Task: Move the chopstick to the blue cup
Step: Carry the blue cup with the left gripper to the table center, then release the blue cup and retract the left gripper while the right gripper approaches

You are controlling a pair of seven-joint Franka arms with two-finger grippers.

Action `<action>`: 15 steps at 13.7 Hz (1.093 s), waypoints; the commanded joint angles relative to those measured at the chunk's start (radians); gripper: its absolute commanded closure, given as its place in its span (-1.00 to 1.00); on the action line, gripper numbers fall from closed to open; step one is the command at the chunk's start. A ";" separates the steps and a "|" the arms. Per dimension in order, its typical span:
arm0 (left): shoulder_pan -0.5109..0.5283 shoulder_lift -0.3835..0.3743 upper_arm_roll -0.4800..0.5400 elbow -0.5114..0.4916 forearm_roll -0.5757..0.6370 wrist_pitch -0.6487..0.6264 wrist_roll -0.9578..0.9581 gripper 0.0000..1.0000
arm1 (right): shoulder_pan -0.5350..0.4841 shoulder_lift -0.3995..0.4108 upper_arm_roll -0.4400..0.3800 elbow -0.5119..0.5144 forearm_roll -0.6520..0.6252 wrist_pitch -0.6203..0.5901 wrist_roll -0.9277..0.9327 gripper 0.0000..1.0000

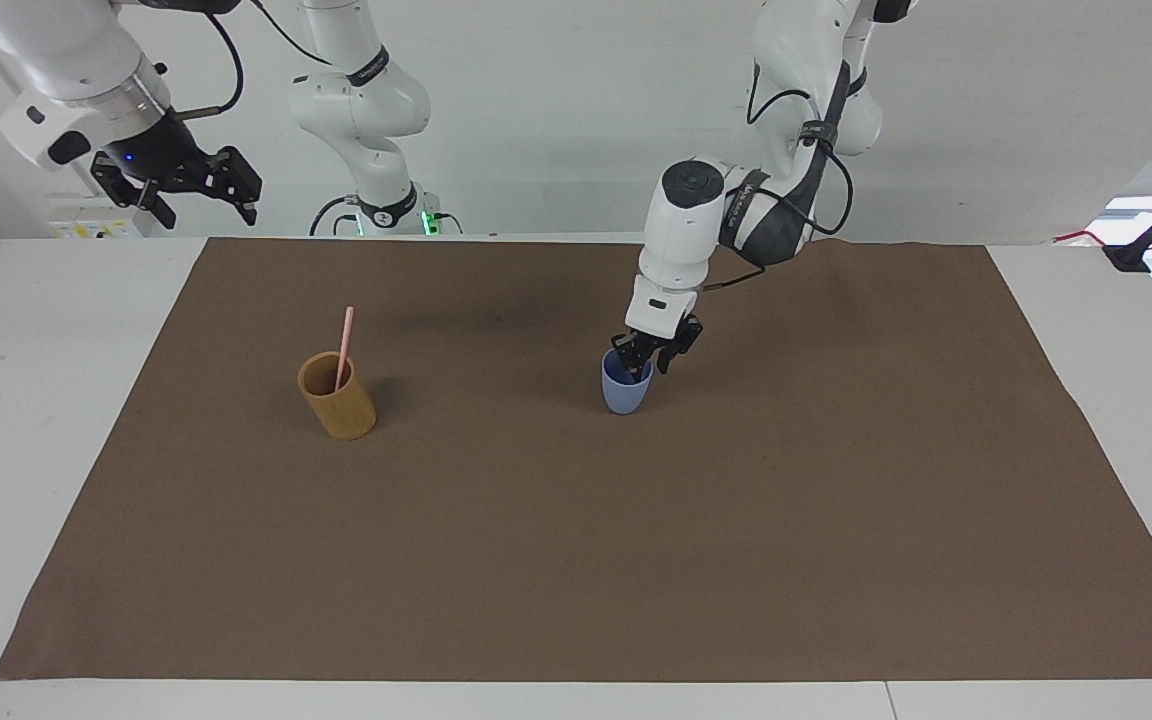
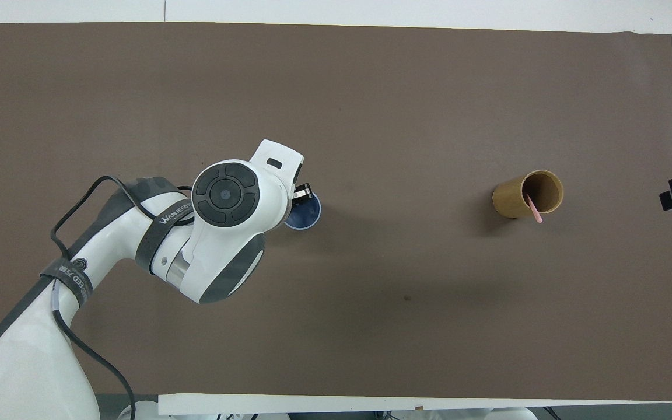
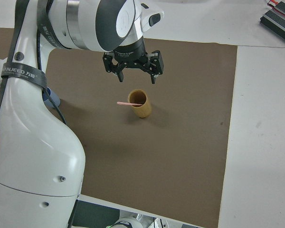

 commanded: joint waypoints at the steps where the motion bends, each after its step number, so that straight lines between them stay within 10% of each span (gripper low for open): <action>1: 0.007 -0.031 0.011 0.068 -0.005 -0.106 0.007 -1.00 | -0.002 -0.028 0.005 -0.037 -0.003 0.003 0.011 -0.99; 5: 0.169 -0.052 0.019 0.256 0.027 -0.385 0.042 -0.99 | -0.001 -0.039 0.005 -0.066 -0.003 0.020 0.003 -0.99; 8: 0.373 -0.115 0.022 0.319 0.040 -0.535 0.405 -0.99 | 0.015 -0.029 0.004 -0.057 0.073 0.063 0.083 -0.99; 11: 0.537 -0.177 0.022 0.343 0.047 -0.669 0.784 -0.99 | 0.044 -0.040 0.011 -0.186 0.131 0.171 0.235 -0.99; 15: 0.605 -0.183 0.022 0.333 0.046 -0.664 0.808 -1.00 | 0.015 -0.034 0.008 -0.393 0.257 0.316 0.331 -0.99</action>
